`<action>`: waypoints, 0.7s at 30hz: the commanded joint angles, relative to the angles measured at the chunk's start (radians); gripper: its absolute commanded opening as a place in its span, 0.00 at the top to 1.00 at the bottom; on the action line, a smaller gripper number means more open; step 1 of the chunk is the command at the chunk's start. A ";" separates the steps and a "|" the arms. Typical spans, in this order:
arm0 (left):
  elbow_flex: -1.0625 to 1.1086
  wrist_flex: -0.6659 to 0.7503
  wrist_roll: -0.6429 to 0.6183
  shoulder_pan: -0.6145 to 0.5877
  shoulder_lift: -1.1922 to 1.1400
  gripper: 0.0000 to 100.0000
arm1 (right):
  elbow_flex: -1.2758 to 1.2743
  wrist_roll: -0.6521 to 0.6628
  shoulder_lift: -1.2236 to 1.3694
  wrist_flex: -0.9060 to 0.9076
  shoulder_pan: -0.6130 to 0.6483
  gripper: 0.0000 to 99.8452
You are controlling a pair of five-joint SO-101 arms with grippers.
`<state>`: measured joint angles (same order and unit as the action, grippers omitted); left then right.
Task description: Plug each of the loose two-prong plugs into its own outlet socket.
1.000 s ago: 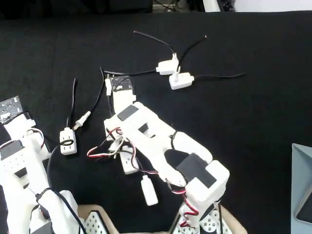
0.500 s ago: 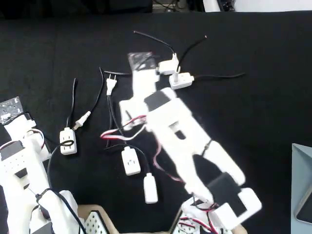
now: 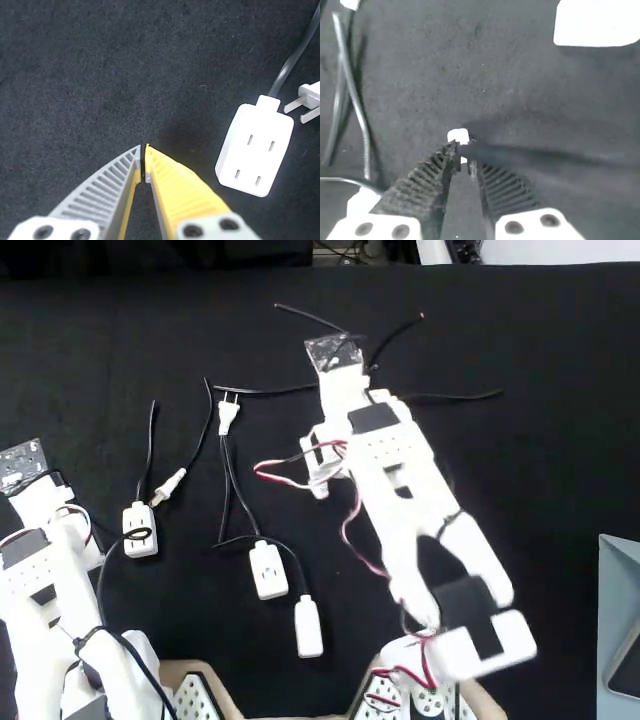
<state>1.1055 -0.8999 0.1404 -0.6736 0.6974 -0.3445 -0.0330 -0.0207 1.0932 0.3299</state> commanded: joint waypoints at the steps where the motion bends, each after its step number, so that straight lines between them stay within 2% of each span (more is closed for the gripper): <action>1: -0.004 0.017 0.008 -0.007 0.021 0.97 | 0.145 0.011 0.153 0.000 0.032 0.98; 8: -0.004 0.017 0.008 -0.007 0.021 0.97 | 0.309 0.000 0.354 0.078 0.104 0.84; 13: -0.004 0.017 0.008 -0.007 0.021 0.97 | 0.346 -0.071 0.361 0.101 0.138 0.86; 21: -0.004 0.018 0.009 -0.007 0.021 0.97 | 0.325 -0.123 0.371 0.044 0.100 0.87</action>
<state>1.1055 -0.8999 0.1404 -0.6736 0.6974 -0.0514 -0.1189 0.3537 1.1761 0.4480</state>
